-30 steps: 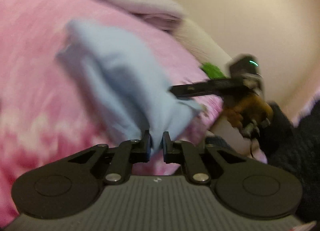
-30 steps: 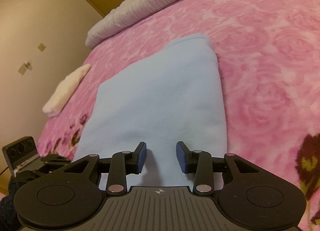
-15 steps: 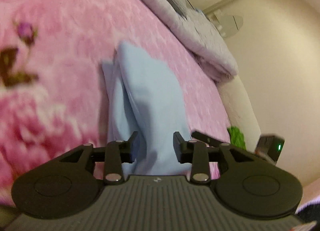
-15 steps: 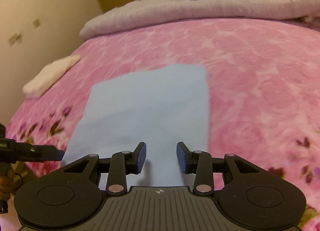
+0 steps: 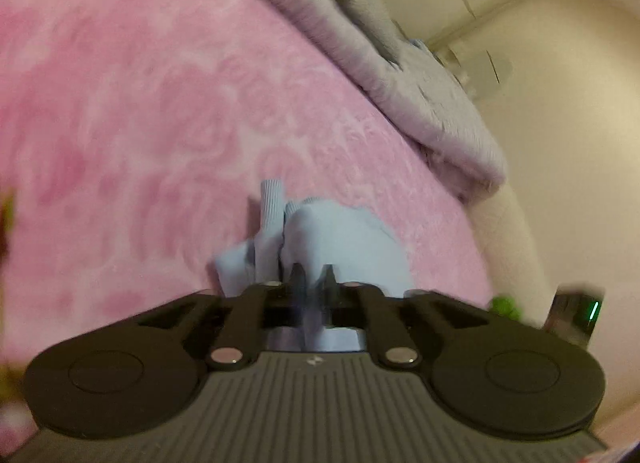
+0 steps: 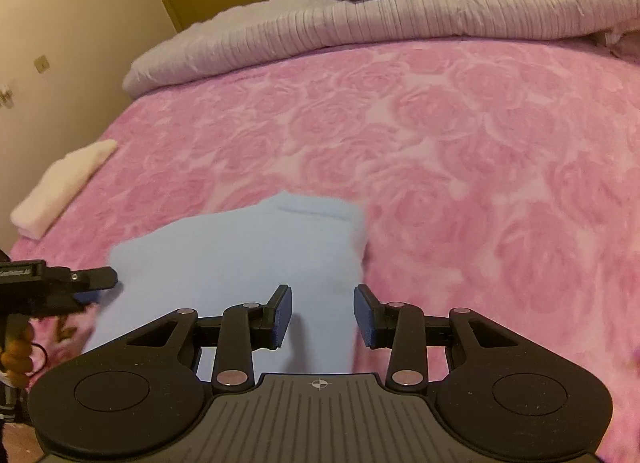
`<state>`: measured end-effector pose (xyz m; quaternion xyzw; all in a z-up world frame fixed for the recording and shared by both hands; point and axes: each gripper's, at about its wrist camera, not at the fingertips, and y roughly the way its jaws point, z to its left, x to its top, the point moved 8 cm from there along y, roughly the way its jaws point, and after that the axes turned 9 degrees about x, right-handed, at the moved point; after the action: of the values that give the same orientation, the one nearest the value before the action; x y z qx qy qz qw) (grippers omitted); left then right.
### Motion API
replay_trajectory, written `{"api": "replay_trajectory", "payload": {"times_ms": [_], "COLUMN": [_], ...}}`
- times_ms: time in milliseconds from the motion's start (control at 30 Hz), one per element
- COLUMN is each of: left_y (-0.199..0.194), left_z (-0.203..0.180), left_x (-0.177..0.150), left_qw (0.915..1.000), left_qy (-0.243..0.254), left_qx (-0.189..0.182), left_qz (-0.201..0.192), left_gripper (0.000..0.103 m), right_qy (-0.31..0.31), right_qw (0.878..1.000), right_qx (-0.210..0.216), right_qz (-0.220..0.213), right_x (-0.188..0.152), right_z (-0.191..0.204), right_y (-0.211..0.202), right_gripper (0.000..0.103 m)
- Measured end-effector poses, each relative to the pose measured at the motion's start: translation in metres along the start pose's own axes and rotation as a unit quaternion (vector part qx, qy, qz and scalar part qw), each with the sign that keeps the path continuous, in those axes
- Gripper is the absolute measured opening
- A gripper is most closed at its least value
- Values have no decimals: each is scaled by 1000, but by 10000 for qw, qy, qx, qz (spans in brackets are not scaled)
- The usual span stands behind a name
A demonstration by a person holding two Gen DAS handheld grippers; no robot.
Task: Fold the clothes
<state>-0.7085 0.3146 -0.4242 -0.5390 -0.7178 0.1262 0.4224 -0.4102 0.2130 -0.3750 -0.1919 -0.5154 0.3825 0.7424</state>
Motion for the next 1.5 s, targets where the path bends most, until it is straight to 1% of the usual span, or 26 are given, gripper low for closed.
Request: {"api": "replay_trajectory", "payload": {"times_ms": [100,167,267,333,433,467,533,600,667,733,833,867,967,1033,1100,1167,1233,1267,1333,1400,1500], "left_y": [10,18,14,10,-1,-3,-14,-28,-43,-53,-54,-54,-48,-35,-22,-17,-22,-28,-43,-61,-84], "left_z": [4,15,11,5,-3,-5,-10,-16,-29,-47,-73,-80,-89,-79,-67,-61,-63,-65,-72,-77,-82], "left_x": [0,-3,-7,-7,-8,-6,-2,3,0,-12,-40,-51,-74,-84,-90,-91,-88,-87,-87,-91,-105], "left_qw": [9977,9975,9958,9940,9896,9873,9842,9819,9814,9829,9821,9803,9736,9697,9646,9674,9687,9681,9673,9705,9767], "left_qy": [575,497,653,751,955,991,990,1013,1101,1242,1580,1709,2014,2062,2135,2031,1933,1929,1909,1783,1553], "left_qx": [366,498,635,776,1061,1229,1428,1496,1401,1164,897,871,987,1285,1535,1500,1541,1580,1627,1538,1330], "left_qz": [-4,38,-86,-147,-155,-197,-348,-572,-720,-711,-506,-475,-424,-269,-185,-216,-209,-263,-371,-515,-647], "left_gripper": [5,7,7,8,14,18,19,19,19,19,19,19,19,18,12,11,11,11,11,12,12], "right_qy": [-149,-239,-362,-371,-272,-262,-237,-233,-245,-262,-295,-304,-347,-380,-382,-397,-455,-479,-443,-390,-436], "right_qw": [9998,9995,9988,9989,9992,9992,9992,9992,9993,9993,9993,9993,9992,9991,9989,9985,9981,9979,9985,9989,9985], "right_qx": [25,10,-10,-14,-17,-53,-120,-181,-192,-176,-168,-166,-145,-137,-169,-213,-272,-300,-291,-232,-113], "right_qz": [133,229,339,280,289,297,294,259,225,185,133,115,106,128,198,306,327,311,148,-84,-298], "right_x": [-1,-6,-14,-16,-17,-18,-19,-20,-21,-22,-26,-28,-36,-42,-49,-56,-61,-63,-65,-69,-89], "right_z": [-3,-4,-5,-4,-5,-4,-2,2,7,13,23,26,38,43,45,44,44,44,48,53,67], "right_y": [12,21,32,28,22,21,18,14,9,4,-4,-7,-15,-18,-15,-7,-4,-5,-19,-39,-64], "right_gripper": [38,38,38,38,38,38,38,38,38,38,38,38,38,38,38,38,38,38,38,38,38]}}
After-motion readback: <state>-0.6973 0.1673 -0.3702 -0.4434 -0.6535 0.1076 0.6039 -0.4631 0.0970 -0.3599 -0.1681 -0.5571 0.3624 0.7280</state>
